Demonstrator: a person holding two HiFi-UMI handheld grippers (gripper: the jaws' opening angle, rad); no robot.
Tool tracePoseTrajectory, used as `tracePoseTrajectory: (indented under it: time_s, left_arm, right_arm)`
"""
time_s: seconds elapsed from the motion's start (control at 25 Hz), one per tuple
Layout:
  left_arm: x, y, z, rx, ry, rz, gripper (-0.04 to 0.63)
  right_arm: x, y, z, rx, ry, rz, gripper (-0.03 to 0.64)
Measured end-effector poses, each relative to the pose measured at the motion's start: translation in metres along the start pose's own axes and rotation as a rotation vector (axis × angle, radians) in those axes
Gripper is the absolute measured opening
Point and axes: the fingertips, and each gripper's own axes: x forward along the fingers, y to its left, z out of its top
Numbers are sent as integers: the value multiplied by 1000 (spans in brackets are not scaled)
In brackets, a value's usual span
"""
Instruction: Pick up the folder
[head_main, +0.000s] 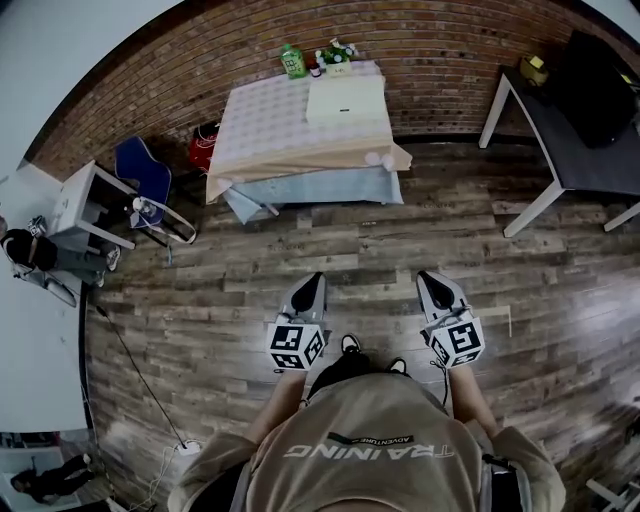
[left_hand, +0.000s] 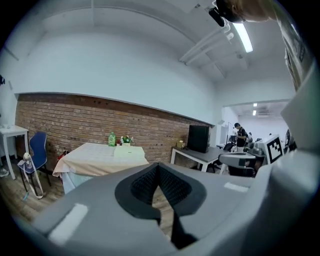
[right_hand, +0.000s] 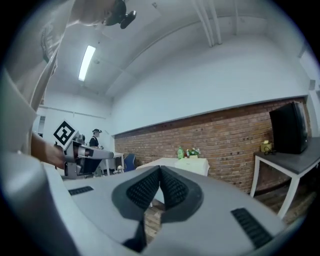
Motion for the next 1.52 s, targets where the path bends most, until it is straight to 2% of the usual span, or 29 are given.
tracePoseTrajectory:
  time_s: [0.2, 0.52, 0.68, 0.84, 1.04, 1.32, 1.52]
  left_arm:
    - [25, 43, 32, 14, -85, -6, 8]
    - [62, 99, 35, -44, -66, -80, 8]
    - [84, 123, 43, -63, -80, -85, 8]
    - [111, 133, 52, -43, -89, -79, 8]
    - [152, 124, 59, -103, -71, -88, 8]
    - [221, 98, 102, 4, -66, -75, 8]
    - [262, 88, 105, -70, -51, -33, 8]
  right_arm:
    - [36, 8, 20, -38, 13, -16, 9]
    - [87, -6, 42, 5, -9, -148, 10]
    - [102, -14, 29, 16, 47, -160, 10]
    - [129, -29, 20, 31, 67, -147, 10]
    - [168, -63, 20, 26, 53, -82, 10]
    - [220, -143, 42, 96, -12, -13, 11]
    - [248, -192, 34, 70, 34, 38, 10]
